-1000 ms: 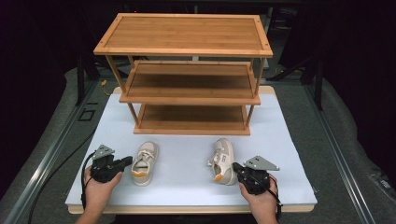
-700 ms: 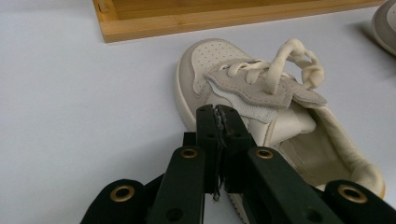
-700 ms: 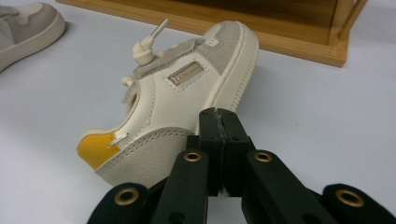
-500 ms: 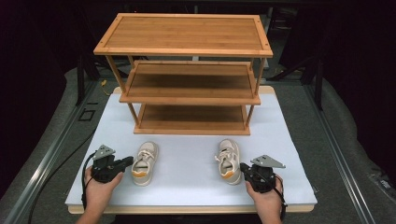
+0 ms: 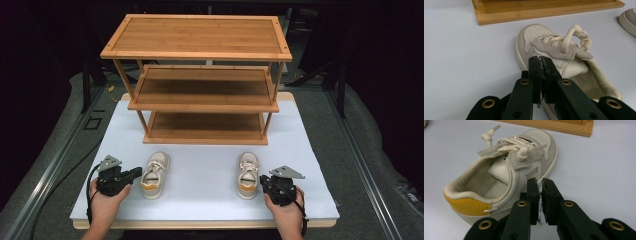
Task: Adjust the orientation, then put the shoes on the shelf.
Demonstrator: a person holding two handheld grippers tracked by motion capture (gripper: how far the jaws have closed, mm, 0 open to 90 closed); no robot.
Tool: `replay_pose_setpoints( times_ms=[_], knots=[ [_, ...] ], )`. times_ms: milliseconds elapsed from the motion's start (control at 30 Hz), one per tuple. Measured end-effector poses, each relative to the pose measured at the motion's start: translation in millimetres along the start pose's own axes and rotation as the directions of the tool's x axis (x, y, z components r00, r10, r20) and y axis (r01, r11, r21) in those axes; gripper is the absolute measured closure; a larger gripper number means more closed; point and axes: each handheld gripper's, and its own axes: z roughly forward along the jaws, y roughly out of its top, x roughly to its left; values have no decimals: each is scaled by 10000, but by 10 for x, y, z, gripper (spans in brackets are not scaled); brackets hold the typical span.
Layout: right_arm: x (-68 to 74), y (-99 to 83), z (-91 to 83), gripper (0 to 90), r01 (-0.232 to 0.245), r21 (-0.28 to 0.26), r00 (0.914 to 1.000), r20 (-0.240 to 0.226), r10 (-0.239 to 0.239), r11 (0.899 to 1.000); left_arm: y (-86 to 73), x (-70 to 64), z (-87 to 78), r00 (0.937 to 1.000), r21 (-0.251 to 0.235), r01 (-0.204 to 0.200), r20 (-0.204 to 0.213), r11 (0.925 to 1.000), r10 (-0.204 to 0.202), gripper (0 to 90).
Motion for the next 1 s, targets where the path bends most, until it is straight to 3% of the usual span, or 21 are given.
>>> replay_pose_setpoints(
  times_ms=[167,333,500,600,633,667,900,1000],
  knots=[
    [-15,8,-51,761,-212,-390,9995,219,221,9990,7,-6,-55,9995,-275,225,230,9994,-219,823],
    [-15,25,-123,688,-597,-1119,9982,-8,599,9919,0,-25,-104,9969,-563,517,628,9971,-481,703],
    [6,35,-157,596,-857,-1652,9962,-269,823,9825,-14,-43,-116,9949,-551,669,796,9962,-624,594],
    [44,40,-141,567,-908,-1606,9956,-373,859,9828,-21,-52,-117,9950,-625,674,774,9958,-625,549],
    [52,39,-130,557,-875,-1586,9950,-617,786,9834,-25,-55,-107,9948,-591,676,799,9960,-628,533],
    [75,39,-118,551,-874,-1525,9956,-480,810,9844,-32,-58,-97,9949,-550,661,800,9963,-615,528],
    [115,24,-35,548,-840,-1286,9947,-704,754,9881,-68,-93,-3,9957,-126,361,853,9993,-349,509],
    [107,21,-15,548,-891,-1186,9937,-789,800,9889,-74,-95,19,9958,-171,355,846,9992,-339,506]
  ],
)
